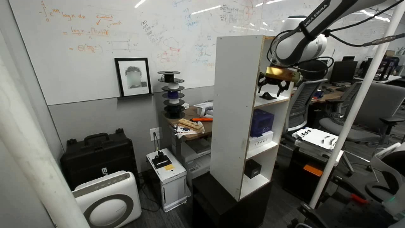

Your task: Move the black to the top of the shelf

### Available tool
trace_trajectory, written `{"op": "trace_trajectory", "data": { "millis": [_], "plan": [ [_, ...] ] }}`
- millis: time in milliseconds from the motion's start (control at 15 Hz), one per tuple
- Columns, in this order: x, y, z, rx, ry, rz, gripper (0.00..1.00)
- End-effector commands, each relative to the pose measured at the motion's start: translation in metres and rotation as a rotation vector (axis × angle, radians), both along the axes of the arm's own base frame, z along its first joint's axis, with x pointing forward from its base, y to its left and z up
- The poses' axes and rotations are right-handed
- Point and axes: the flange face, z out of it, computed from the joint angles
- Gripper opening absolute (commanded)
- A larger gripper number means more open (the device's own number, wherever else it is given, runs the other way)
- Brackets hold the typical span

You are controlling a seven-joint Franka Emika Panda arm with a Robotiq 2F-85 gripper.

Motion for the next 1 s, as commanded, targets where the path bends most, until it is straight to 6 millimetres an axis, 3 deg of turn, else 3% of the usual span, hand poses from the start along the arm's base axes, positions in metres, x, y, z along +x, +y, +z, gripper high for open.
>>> {"op": "trace_trajectory", "data": {
  "millis": [0,333,533,933],
  "plan": [
    [-0.025,0.018,-0.002,-0.153,0.012,0.138,1.00],
    [-0.048,0.027,-0.008,-0.294,-0.071,0.245,1.00],
    [-0.047,0.015,0.000,-0.349,-0.181,0.243,1.00],
    [-0.043,0.002,-0.006,-0.312,-0.282,0.149,1.00]
  ]
}}
